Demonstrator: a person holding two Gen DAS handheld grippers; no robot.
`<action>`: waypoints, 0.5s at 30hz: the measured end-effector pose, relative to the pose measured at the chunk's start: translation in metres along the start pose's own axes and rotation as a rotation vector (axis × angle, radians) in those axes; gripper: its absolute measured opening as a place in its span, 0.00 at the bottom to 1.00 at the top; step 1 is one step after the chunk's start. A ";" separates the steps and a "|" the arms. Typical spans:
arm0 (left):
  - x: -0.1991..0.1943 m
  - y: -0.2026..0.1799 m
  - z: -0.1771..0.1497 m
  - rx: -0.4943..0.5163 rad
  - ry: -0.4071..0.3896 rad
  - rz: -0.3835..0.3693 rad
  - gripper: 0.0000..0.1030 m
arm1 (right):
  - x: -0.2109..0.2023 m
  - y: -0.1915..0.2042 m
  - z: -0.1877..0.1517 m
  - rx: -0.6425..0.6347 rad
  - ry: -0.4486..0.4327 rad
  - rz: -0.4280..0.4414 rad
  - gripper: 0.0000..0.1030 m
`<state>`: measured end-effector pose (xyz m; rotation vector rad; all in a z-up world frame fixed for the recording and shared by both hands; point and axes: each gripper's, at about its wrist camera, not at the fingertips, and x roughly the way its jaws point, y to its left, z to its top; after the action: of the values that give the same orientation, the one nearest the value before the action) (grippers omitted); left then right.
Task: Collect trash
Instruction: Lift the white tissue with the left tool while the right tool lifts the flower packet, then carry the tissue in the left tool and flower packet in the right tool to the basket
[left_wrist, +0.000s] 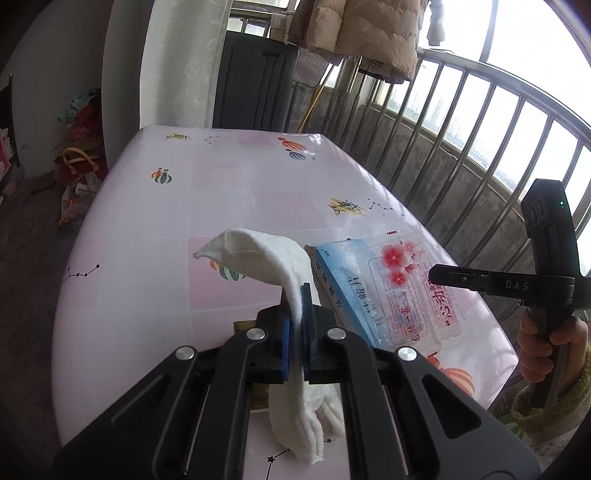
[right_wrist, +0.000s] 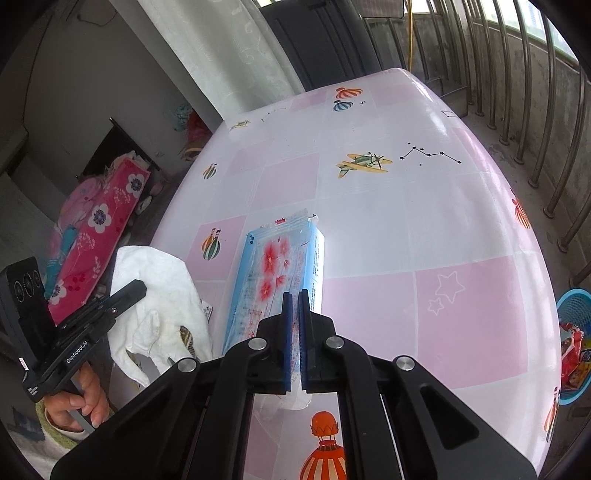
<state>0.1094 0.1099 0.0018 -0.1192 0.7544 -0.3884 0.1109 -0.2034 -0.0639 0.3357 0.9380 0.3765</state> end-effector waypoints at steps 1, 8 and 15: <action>-0.003 0.000 0.002 -0.004 -0.006 -0.009 0.03 | -0.003 0.001 0.001 0.002 -0.007 0.007 0.03; -0.020 -0.004 0.016 -0.012 -0.053 -0.044 0.03 | -0.026 0.004 0.003 -0.004 -0.060 0.034 0.03; -0.031 -0.020 0.031 0.010 -0.091 -0.078 0.03 | -0.052 -0.002 0.003 0.012 -0.119 0.039 0.02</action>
<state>0.1037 0.1028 0.0490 -0.1562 0.6592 -0.4577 0.0856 -0.2294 -0.0264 0.3838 0.8183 0.3831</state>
